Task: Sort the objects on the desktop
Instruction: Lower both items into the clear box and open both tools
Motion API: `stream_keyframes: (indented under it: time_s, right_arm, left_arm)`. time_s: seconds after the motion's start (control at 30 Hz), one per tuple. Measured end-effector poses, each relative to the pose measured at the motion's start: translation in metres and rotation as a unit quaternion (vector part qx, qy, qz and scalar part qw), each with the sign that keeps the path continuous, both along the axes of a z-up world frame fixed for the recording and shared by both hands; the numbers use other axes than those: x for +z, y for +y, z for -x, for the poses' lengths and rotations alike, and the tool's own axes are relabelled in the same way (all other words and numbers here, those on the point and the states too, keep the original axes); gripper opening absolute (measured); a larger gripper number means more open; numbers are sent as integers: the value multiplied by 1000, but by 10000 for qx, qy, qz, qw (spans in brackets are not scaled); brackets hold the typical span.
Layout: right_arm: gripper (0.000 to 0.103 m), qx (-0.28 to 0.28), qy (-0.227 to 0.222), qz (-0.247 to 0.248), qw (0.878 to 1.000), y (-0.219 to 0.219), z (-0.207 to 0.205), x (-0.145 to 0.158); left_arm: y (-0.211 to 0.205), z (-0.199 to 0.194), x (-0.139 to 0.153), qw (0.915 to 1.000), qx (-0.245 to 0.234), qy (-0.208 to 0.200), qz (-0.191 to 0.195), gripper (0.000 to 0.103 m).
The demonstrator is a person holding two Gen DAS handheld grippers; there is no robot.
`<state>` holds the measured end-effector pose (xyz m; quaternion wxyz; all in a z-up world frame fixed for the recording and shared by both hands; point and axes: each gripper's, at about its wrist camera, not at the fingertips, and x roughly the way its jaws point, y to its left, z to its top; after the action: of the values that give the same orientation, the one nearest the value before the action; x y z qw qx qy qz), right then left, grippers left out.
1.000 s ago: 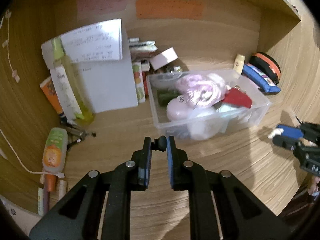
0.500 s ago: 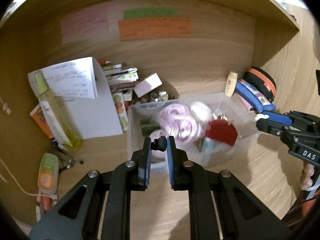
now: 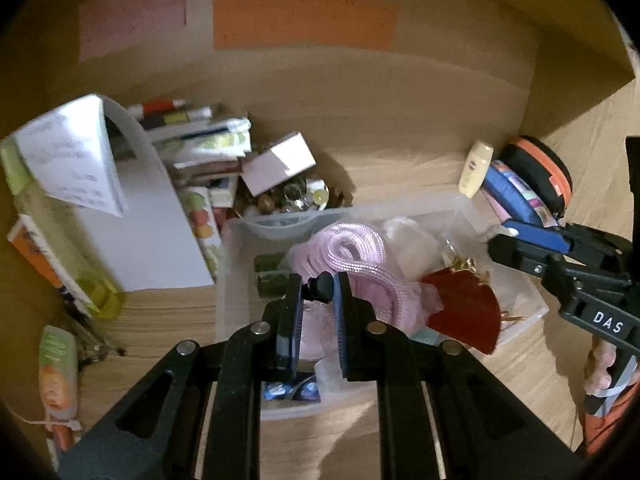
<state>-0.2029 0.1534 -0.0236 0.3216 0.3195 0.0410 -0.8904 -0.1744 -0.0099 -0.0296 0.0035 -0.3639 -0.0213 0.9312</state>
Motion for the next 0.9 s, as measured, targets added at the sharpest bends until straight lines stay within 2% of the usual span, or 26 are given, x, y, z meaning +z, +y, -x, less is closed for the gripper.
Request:
stream_keyframes:
  time_s: [0.33,0.43,0.53,0.6,0.67,0.73,0.9]
  right_arm:
    - [27,-6,-14,-459,9989,-29,14,-23]
    - [27,-51,31,-541,9985,-31,14,-25]
    - [27,41,-28,-490,9988,-31,14,-25]
    - [30,120,-138,-398,9990,-30,15,-24]
    - [36,114,-120,-388,9991,-29,14,-24]
    - [41,98,-52,-420,9991,-29,12,-22]
    - [45,78,120,-444,9989,-29,6,-14]
  left_arm:
    - [-3,16,-12,9999,-63,-147,-36,14]
    - [-4,16,-13,9999,-60,-153,-16,17]
    - [-7,15,-12,9998,-2,-173,-24,32]
    - [-9,14,-11,9999,16,-154,-73,50]
    - [-10,11,-9,9999,22,-84,-83,56]
    - [-7,8,-6,10000,16,-18,-1,58]
    - [-1,-1,1,9997,13,130,213,65]
